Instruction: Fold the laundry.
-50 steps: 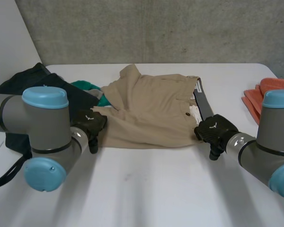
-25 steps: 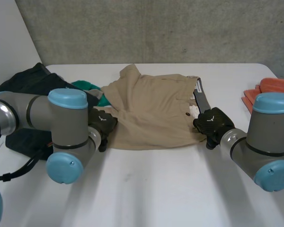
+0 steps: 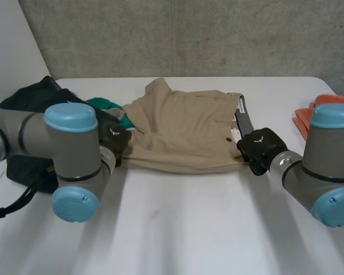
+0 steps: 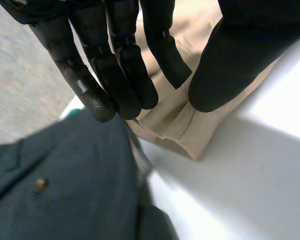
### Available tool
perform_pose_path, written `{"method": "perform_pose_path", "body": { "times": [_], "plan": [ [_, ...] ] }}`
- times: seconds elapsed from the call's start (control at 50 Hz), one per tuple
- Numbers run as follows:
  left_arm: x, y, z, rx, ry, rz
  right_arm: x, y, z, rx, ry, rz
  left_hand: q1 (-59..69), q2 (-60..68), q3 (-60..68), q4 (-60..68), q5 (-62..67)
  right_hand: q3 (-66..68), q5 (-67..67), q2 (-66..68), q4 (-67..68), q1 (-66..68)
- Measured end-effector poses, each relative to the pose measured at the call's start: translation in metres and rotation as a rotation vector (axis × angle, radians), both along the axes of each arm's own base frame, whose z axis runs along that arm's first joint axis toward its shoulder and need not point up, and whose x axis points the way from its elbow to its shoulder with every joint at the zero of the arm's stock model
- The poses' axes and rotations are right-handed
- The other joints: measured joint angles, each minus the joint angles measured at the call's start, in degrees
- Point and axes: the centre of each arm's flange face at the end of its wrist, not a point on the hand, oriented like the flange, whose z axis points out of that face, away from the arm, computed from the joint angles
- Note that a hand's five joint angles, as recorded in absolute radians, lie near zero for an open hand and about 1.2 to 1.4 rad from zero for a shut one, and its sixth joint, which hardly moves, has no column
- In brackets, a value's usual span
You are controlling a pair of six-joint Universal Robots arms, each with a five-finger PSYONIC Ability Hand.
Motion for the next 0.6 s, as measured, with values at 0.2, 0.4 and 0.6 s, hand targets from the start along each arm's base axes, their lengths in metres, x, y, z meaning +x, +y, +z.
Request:
{"method": "perform_pose_path", "body": {
  "times": [0.2, 0.4, 0.6],
  "plan": [
    [0.013, 0.036, 0.022, 0.047, -0.017, -0.046, -0.008, 0.020, 0.018, 0.119, 0.059, 0.045, 0.38, 0.00, 0.00, 0.02, 0.98, 0.00, 0.35, 0.00, 0.00, 0.47],
    [0.043, 0.122, 0.026, 0.392, -0.179, -0.179, -0.039, 0.074, 0.053, 0.407, 0.242, 0.208, 0.56, 0.06, 0.08, 0.03, 1.68, 0.00, 0.98, 0.00, 0.01, 5.27],
    [0.039, 0.160, 0.041, 0.529, -0.224, -0.301, -0.049, 0.098, 0.066, 0.538, 0.325, 0.300, 0.56, 0.07, 0.08, 0.04, 1.68, -0.01, 0.82, 0.00, -0.04, 5.27]
  ]
}}
